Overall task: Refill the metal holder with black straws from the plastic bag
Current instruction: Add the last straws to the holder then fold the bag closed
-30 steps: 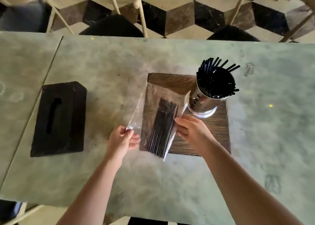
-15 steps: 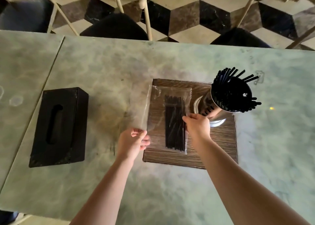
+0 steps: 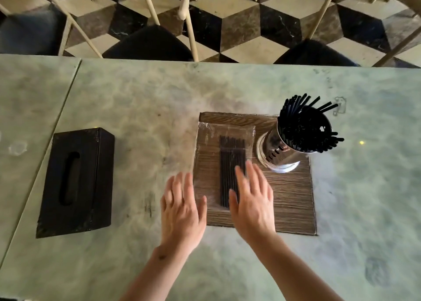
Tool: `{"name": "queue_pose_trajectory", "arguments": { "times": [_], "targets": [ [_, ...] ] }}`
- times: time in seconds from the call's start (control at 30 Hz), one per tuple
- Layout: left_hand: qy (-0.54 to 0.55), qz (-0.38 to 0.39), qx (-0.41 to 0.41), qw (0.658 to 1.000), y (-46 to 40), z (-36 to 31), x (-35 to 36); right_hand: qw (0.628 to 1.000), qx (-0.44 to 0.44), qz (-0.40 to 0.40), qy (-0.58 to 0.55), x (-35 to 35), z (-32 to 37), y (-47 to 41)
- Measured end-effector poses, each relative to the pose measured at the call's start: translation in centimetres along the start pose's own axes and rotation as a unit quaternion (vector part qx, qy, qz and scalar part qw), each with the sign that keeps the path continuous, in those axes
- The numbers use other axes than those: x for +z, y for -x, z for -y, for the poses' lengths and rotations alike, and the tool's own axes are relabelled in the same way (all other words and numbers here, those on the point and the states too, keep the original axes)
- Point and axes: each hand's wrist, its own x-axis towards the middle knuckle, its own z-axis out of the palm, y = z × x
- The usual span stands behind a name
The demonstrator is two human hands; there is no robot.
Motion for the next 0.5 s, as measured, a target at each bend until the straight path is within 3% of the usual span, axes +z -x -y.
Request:
{"name": "queue_pose_trajectory", "arguments": {
  "times": [0.07, 0.2, 0.4, 0.5],
  "targets": [
    [-0.009, 0.046, 0.068, 0.997, 0.9, 0.4, 0.8, 0.996, -0.062, 0.052, 0.03, 0.9, -0.4, 1.6],
    [-0.039, 0.135, 0.129, 0.982, 1.7, 1.4, 1.8, 0.988, -0.07, 0.128, 0.059, 1.7, -1.1, 2.4],
    [-0.15, 0.256, 0.119, 0.948, 0.6, 0.3, -0.2, 0.974, -0.068, 0.203, 0.069, 0.4, -1.0, 1.7],
    [-0.141, 0.341, 0.076, 0.926, -1.0, -0.8, -1.8, 0.963, -0.013, 0.268, 0.018, -1.8, 0.0, 0.3]
  ]
}}
